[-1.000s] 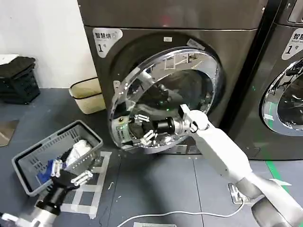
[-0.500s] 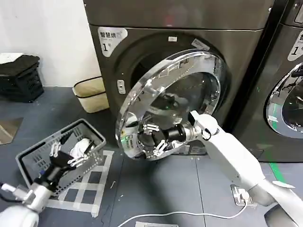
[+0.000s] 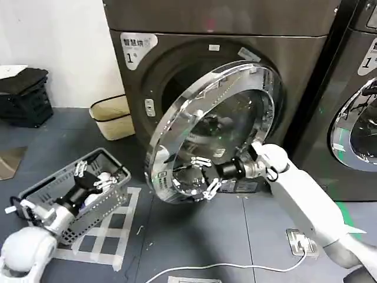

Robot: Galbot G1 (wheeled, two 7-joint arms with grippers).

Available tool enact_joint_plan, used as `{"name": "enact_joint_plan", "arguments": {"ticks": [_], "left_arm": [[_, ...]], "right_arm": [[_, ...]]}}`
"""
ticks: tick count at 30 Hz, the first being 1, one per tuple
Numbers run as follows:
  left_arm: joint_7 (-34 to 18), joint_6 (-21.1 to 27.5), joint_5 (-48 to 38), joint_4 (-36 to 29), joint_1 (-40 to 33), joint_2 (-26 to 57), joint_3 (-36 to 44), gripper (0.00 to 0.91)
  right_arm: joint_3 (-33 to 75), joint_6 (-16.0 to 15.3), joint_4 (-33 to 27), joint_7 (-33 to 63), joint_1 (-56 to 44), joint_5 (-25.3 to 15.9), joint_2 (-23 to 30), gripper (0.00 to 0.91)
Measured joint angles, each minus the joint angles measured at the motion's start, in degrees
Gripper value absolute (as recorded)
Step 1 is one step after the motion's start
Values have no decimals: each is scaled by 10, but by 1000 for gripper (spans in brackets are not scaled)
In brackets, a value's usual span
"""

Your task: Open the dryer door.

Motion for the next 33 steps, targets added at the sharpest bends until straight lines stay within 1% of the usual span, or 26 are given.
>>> {"name": "enact_joint_plan", "arguments": {"ticks": [9,13,16,21,25,30,33], "left_arm": [[2,0,-13,52,-74,20,49,907],[6,0,-18,76,-107,21,76,907],[17,-1,-24,90,-131,22,94,907],[47,-7,-27,96,-164,29,134,907],[63,-13,-28,97,-187,27,175,907],[74,-20,-30,106,-220,22,227,907],[76,-24,-33,111,-245,20,257,907]], "right_arm": [[58,2,38,1,-52,13,-46,907],[105,1,66,1,-98,28,-74,907],[152,1,93,2,-148,39,-97,907],[261,1,145,6,-251,57,-131,907],[356,9,185,16,-340,77,-147,907],[475,12,224,25,-439,99,-144,907],[542,22,240,27,-496,101,-134,907]]}}
